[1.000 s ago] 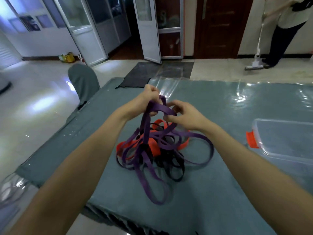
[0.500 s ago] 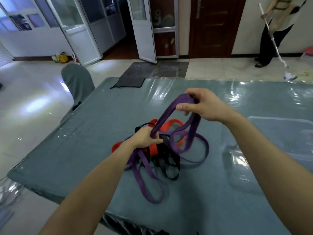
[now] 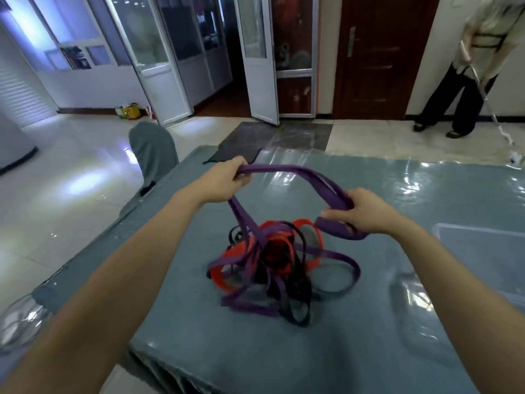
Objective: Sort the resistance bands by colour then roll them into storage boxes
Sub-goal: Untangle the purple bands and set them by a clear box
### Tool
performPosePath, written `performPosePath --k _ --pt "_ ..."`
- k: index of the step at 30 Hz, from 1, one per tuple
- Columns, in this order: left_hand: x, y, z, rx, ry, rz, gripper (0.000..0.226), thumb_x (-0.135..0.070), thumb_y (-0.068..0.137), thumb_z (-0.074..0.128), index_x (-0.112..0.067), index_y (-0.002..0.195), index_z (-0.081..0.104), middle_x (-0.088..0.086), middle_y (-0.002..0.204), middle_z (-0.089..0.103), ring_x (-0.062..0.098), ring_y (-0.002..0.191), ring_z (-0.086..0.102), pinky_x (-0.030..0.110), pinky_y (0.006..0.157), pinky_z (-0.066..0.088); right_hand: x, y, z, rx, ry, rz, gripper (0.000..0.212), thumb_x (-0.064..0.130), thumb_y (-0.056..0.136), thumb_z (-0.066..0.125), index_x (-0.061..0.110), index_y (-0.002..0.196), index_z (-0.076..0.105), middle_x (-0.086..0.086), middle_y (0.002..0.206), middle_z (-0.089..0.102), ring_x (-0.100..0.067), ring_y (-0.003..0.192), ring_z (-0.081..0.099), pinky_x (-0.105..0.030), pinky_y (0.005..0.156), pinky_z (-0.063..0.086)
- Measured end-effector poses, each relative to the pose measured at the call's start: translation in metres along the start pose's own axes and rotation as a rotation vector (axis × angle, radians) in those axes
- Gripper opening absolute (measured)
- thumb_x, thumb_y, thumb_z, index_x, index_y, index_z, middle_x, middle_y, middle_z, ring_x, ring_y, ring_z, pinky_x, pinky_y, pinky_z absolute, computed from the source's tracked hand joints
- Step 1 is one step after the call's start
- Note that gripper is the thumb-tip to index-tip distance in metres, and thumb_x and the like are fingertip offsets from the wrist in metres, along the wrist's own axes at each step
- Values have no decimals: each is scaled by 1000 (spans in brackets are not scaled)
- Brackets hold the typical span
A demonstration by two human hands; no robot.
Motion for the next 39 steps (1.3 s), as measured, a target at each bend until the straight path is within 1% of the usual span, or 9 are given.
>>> performPosePath --k 5,10,16,20,24,27,29,34,39 --pt "12 -30 -8 -231 -228 21 27 -21 100 75 -26 110 51 -5 90 69 3 66 57 19 66 46 -20 -14 25 166 151 33 34 44 86 88 14 86 71 -2 55 56 -18 50 52 -26 54 48" --pt "55 -61 54 238 -91 -60 39 -27 83 92 -28 111 66 -10 87 67 7 73 61 33 72 48 -76 -26 81 307 43 134 40 55 82 85 16 86 74 -1 61 69 -13 55 61 -27 62 49" --pt "136 -144 158 731 60 -218 34 -40 68 101 -28 77 70 -12 69 68 5 62 59 27 62 46 -139 -60 192 633 -66 359 67 84 88 59 22 106 78 11 101 80 -6 89 74 -27 84 59" --pt "153 -189 195 655 -8 -228 30 -48 73 96 -27 83 76 -8 71 70 7 62 58 28 60 42 -121 -7 225 203 -234 222 44 61 100 62 18 94 72 2 88 74 -22 88 73 -38 77 56" --pt "178 -224 213 533 45 -228 31 -54 71 92 -32 86 76 -11 81 72 10 76 64 35 74 49 -36 52 248 -100 -163 -30 42 36 98 73 15 133 63 -6 130 65 -28 124 60 -46 104 52" --pt "200 -248 214 527 123 -201 35 -60 71 88 -36 94 77 -13 92 69 15 88 65 40 86 50 -7 103 277 -12 -186 -29 67 36 103 67 11 159 39 -15 157 51 -37 149 43 -53 120 40" --pt "219 -262 210 471 119 -212 40 -65 71 85 -40 101 78 -12 104 68 14 98 63 40 93 50 -9 123 301 130 -269 36 77 48 101 66 10 159 32 -18 152 54 -43 144 48 -57 114 45" --pt "259 -279 189 287 129 -273 41 -62 72 89 -36 103 82 -18 108 63 11 103 61 39 94 47 -14 102 316 249 -623 -44 62 58 81 82 18 124 60 -12 123 65 -40 121 61 -54 100 49" --pt "265 -262 159 157 -25 -260 22 -27 83 89 -31 87 68 -16 75 64 12 71 60 35 70 44 -18 93 258 265 -423 -91 52 59 78 86 20 107 69 -4 100 62 -29 100 63 -39 85 49"
Point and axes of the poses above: each hand's wrist, its own y-axis towards the middle knuckle, its own z-axis out of the palm, x = y × z, the point moved 6 cm from there along y, towards the middle knuckle
